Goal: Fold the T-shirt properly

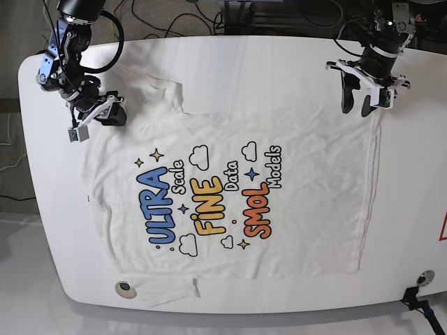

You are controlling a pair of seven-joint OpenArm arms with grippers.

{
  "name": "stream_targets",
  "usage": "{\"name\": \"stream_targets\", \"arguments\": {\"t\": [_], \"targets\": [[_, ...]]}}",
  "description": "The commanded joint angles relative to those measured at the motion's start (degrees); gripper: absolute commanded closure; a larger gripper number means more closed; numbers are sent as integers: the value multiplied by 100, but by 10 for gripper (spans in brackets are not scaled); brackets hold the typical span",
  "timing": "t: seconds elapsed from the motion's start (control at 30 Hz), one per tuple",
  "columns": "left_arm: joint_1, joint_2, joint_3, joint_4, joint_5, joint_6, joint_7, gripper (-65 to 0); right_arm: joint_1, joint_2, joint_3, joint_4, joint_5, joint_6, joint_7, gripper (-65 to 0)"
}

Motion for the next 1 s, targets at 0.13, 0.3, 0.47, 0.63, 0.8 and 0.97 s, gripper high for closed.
{"name": "stream_targets", "arguments": {"t": [0.13, 0.3, 0.47, 0.63, 0.8, 0.97], "targets": [[-10, -60, -32, 86, 11, -43, -138, -240, -10, 64, 47, -31, -626, -265, -481, -211], [-10, -72, -9, 95, 36, -39, -144, -241, -11, 46, 80, -56, -943, -303, -462, -210], [16, -66, -10, 69, 35, -51, -189, -240, -37, 73, 94, -72, -1075, -163, -485, -101], [45, -84, -25, 64, 42, -60, -181, -237, 46, 245, 100, -102, -960, 142, -610, -6], [50, -84, -2, 16, 2, -123, -203, -237, 159, 425, 130, -53, -856, 381, -562, -30], [54, -77, -4, 12, 28, -198, -246, -237, 249, 523, 142, -69, -856, 380, -549, -35]]}}
